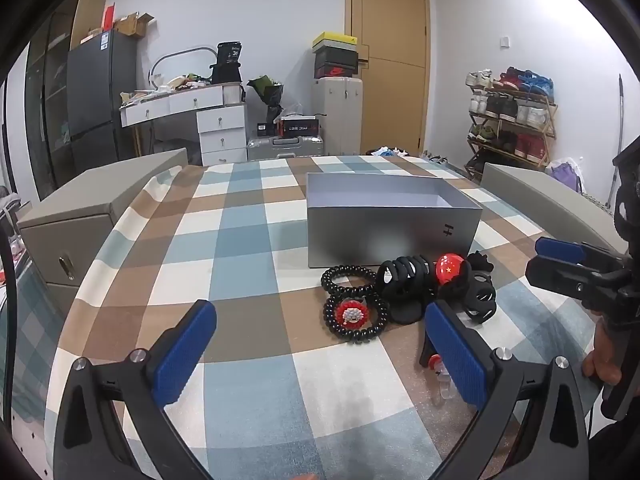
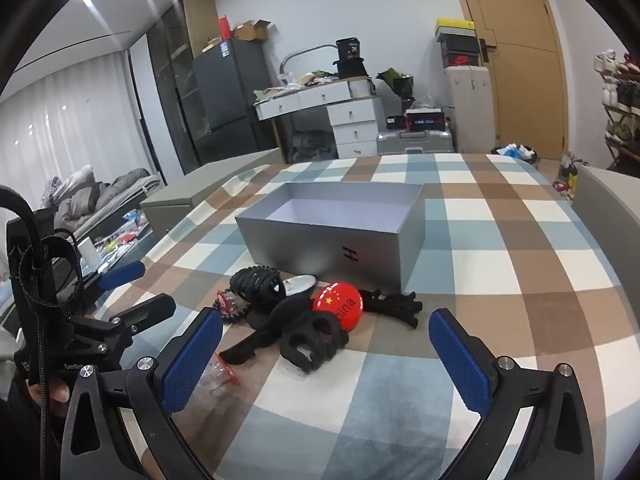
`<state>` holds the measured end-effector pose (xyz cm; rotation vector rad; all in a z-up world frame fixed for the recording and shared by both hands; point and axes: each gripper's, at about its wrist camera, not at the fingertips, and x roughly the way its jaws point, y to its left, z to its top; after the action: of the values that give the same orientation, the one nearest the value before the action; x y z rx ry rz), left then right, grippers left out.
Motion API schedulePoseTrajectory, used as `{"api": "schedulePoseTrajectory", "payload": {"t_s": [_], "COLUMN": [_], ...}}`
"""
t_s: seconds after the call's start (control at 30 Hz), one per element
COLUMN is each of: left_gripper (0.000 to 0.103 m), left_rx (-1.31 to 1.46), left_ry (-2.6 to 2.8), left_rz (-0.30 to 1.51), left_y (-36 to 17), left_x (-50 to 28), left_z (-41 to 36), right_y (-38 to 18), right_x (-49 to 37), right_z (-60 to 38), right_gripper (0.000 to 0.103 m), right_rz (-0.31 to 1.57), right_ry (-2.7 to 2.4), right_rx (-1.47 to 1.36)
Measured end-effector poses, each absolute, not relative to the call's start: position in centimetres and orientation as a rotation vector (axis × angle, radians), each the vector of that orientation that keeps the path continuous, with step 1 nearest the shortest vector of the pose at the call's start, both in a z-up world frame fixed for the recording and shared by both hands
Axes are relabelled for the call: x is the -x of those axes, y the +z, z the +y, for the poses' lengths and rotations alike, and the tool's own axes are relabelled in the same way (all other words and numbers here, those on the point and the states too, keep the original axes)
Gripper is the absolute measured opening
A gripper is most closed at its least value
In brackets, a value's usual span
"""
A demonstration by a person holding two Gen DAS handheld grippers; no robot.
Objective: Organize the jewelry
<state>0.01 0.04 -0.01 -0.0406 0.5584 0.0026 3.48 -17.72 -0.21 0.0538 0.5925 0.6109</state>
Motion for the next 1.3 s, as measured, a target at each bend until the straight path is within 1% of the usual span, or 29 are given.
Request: {"api": "schedulePoseTrajectory", "payload": {"t_s": [0.23,0.43,1.3], "left_gripper": [0.102,0.102,0.102], "left_rx": [0.031,0.036,0.027], "left_ry": [0.004,0.000,0.006], "left_rz": [0.553,0.556,0.558], "left_y": [0.0,-0.9,-0.3], "left_x": [-0.1,-0.2,-0.1], "left_z": [-0.2,0.3,0.1], "right_y": [-0.3,-0.4,-0.6], "right_x": [-4.4,-4.0,-3.5], "right_z": [-17.3,-17.1,-16.8], "right_gripper": [0.103,0.103,0.103], "right_rz": [0.630,0.614,0.606], "right_ry": [0.620,0.608,0.632], "right_rx": [-0.090,-0.058,-0.048]}}
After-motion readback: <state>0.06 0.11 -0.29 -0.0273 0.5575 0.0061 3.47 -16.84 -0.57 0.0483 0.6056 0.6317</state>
